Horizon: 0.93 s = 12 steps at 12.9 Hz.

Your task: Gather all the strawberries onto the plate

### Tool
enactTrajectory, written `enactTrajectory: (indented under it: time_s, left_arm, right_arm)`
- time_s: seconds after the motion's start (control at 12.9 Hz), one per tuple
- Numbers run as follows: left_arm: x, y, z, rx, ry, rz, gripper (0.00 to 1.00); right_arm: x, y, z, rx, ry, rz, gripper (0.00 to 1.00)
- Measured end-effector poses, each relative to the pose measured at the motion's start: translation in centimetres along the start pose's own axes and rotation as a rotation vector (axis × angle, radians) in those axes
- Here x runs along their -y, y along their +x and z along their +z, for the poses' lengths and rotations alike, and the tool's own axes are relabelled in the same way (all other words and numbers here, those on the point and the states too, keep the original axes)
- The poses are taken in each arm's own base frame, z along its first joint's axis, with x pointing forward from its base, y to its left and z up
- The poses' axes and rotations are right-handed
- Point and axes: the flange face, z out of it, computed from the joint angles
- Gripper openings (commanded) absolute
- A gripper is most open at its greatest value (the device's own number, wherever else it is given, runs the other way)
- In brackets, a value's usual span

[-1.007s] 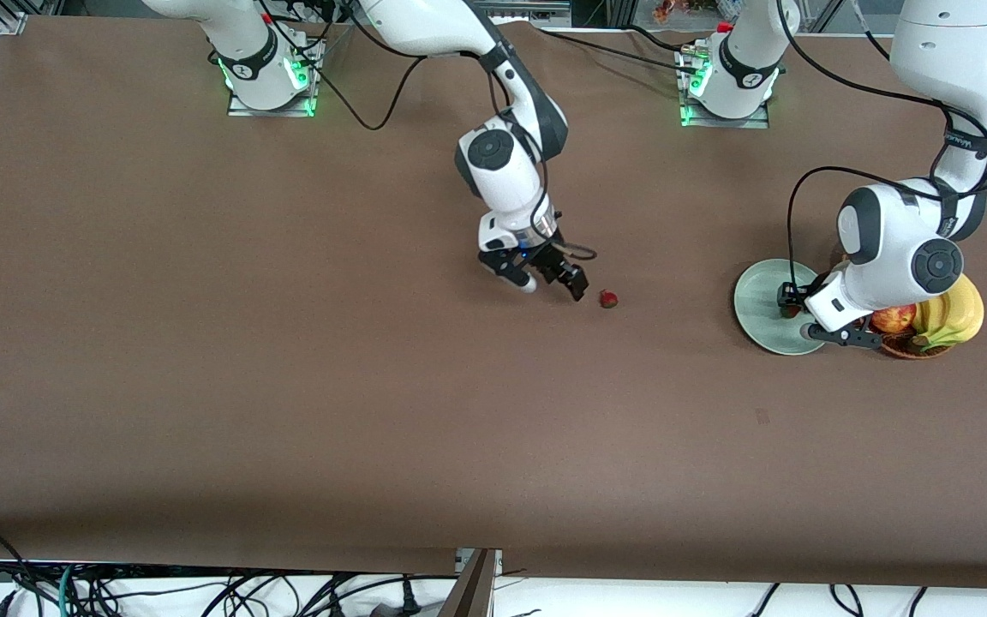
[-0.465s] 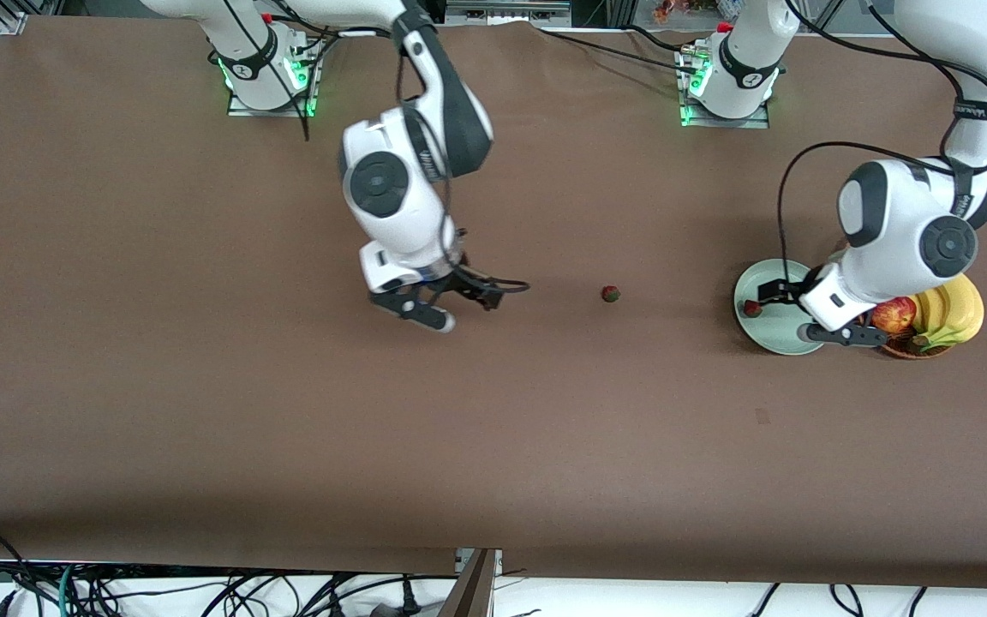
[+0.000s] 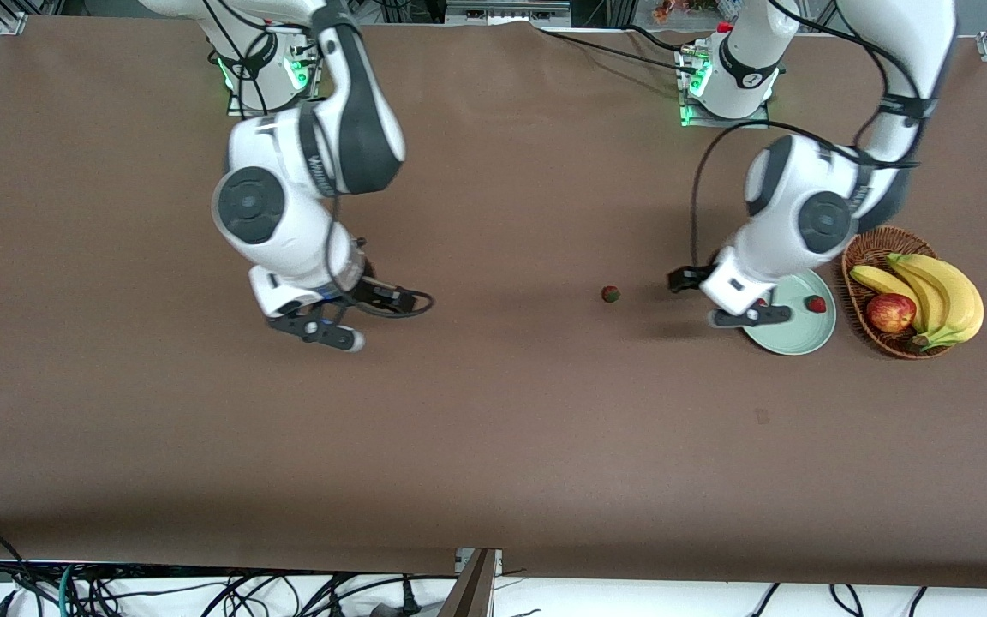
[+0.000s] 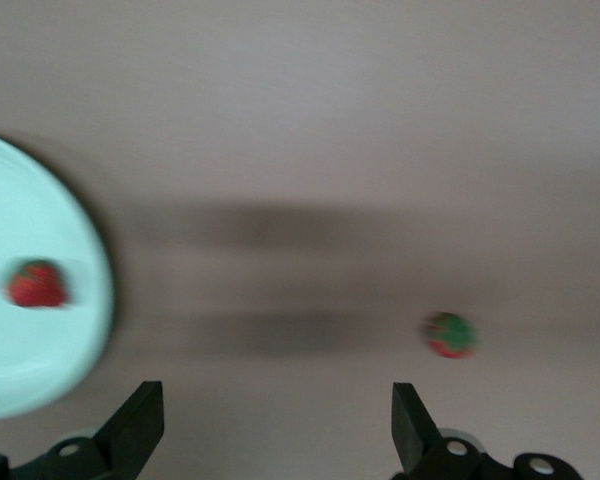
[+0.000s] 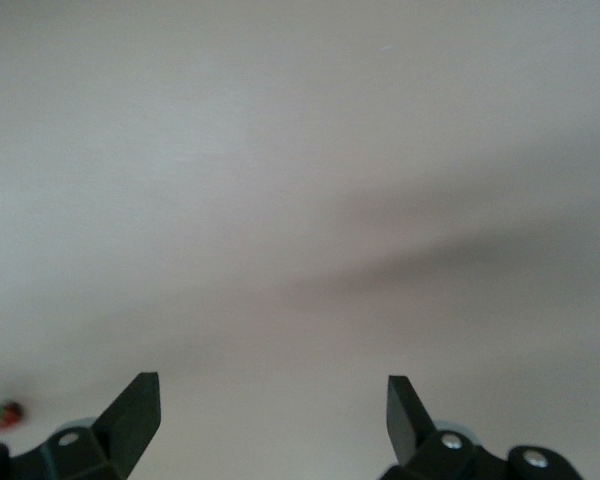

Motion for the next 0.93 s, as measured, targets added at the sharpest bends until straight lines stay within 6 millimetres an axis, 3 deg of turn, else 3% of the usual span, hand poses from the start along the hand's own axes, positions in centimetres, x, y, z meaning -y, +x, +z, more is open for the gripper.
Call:
enactTrajectory:
  time_s: [0.23, 0.46, 0.62, 0.85, 0.93]
  left_arm:
    - [-7.5, -3.0, 3.0, -0.037, -0.028, -0.04, 1.0]
    - [-9.5, -3.8, 7.5, -0.059, 0.005, -0.091, 1.0]
    - [-9.2, -3.4, 10.1, -0.048, -0.002, -0.112, 1.0]
    - [-8.7, -3.1, 12.2, -0.029, -0.011, -0.128, 1.0]
    - [-8.7, -3.1, 12.4, -0.026, -0.011, -0.129, 0.91]
  right_arm:
    - [-7.5, 1.2, -7.2, 0.038, -0.032, -0.087, 1.0]
    - [-14.1, -1.7, -14.8, 0.047, 0.006, -0.128, 1.0]
    - [-17.2, -3.8, -16.5, 0.035, -0.001, -0.152, 1.0]
    - [-19.3, -5.3, -16.2, 0.032, -0.038, -0.171, 1.0]
    - [-19.4, -5.5, -16.1, 0.024, -0.055, -0.175, 1.0]
